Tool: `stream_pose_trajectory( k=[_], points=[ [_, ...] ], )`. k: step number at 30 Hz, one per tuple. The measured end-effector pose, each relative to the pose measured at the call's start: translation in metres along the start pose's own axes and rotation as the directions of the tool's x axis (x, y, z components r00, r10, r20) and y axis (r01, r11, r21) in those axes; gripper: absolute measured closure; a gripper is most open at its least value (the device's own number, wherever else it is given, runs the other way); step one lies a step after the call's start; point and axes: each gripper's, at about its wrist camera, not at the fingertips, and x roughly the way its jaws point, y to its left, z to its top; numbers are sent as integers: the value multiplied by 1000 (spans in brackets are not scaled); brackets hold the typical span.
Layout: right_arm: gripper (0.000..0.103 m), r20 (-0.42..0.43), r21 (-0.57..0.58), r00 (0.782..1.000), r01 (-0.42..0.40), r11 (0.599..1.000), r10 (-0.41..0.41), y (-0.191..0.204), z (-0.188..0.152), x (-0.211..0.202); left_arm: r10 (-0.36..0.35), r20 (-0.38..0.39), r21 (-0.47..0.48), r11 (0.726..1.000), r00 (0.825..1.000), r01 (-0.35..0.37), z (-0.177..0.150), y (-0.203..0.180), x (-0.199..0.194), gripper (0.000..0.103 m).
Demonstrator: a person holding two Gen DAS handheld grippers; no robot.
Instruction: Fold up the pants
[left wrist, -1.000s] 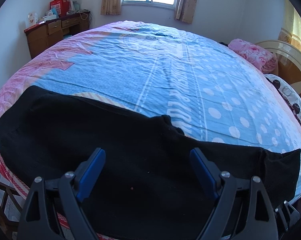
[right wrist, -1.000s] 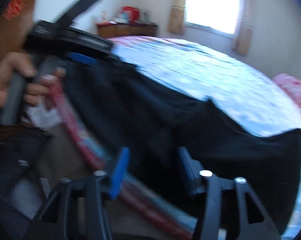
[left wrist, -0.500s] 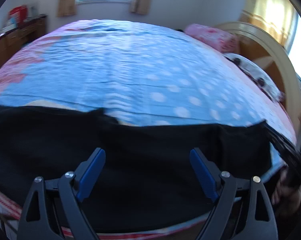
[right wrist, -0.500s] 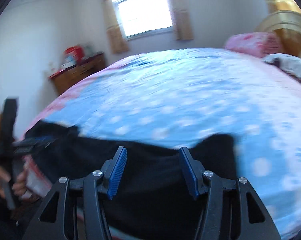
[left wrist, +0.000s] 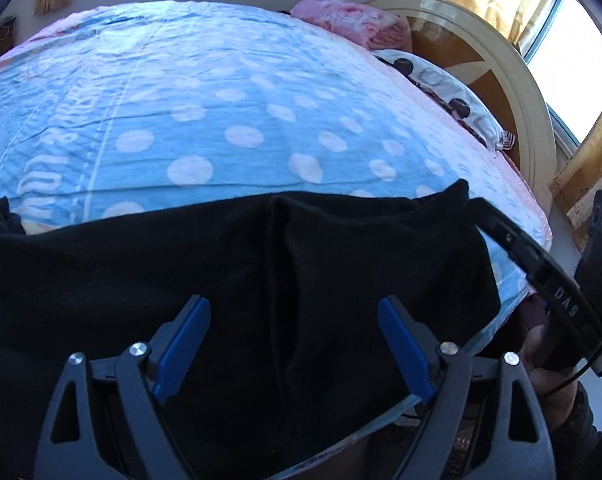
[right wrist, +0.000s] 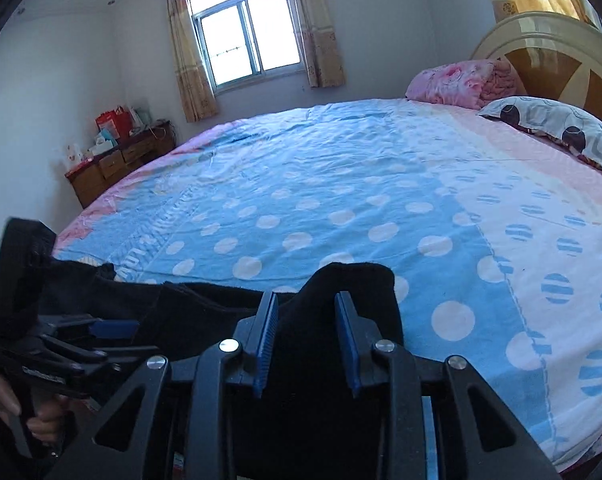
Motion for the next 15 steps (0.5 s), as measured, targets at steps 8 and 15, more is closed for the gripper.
stream_pose_trajectory(
  k=[8,15],
  points=[
    [71,67,83,997,21,996,-27,-23,8,-16,-100,-1,-92,991,995,99,1,10,-1,62],
    [71,87,139,994,47,989,-60,-39,9,-22,-114,5,-146,983,993,113,2,14,1,84]
  ],
)
